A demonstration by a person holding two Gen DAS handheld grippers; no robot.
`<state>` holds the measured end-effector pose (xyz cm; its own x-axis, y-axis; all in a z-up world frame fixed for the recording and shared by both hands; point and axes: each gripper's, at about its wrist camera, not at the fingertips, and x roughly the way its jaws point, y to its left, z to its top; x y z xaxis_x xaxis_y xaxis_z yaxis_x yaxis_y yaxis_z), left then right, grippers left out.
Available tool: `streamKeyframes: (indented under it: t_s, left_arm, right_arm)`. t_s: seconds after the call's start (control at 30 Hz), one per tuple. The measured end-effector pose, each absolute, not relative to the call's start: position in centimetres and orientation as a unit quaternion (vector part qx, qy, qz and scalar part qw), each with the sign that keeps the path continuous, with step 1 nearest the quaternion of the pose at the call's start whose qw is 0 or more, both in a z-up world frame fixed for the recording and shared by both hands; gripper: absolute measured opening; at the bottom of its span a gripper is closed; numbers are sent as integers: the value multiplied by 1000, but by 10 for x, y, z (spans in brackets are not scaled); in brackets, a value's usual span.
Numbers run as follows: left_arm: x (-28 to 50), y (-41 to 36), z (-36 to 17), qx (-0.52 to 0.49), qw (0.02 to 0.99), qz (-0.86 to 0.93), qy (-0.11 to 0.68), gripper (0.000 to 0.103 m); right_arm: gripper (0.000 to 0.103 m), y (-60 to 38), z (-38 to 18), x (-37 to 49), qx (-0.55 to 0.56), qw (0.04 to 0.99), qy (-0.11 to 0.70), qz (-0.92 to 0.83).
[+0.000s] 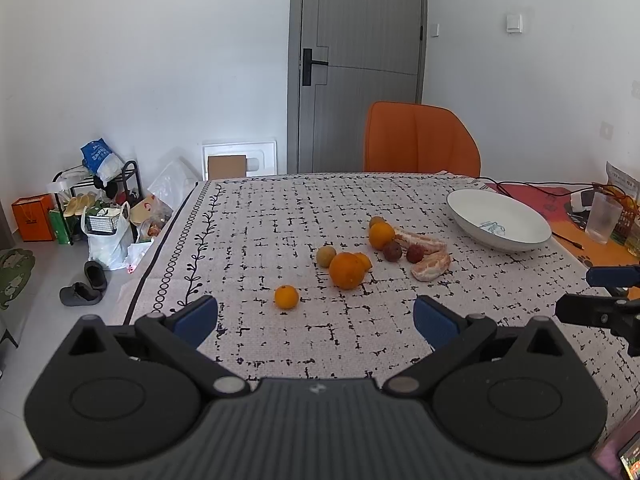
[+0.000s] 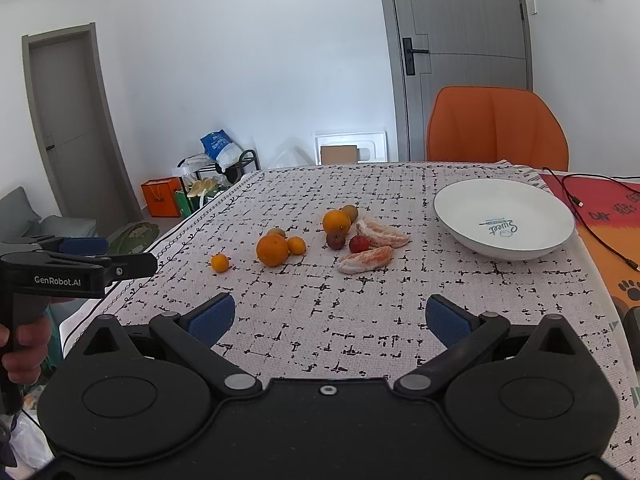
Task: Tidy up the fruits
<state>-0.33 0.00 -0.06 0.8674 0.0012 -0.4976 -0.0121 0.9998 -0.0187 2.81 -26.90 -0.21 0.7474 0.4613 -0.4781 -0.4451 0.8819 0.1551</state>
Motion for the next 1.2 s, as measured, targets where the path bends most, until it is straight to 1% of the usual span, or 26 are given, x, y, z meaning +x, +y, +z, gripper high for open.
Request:
streamKeyframes:
  t_s: [1.2]
  left_arm:
    - [-3,4,3,-12,967,6,255,103]
  right_arm:
    - [103,-271,-2,29,18,936,260,238]
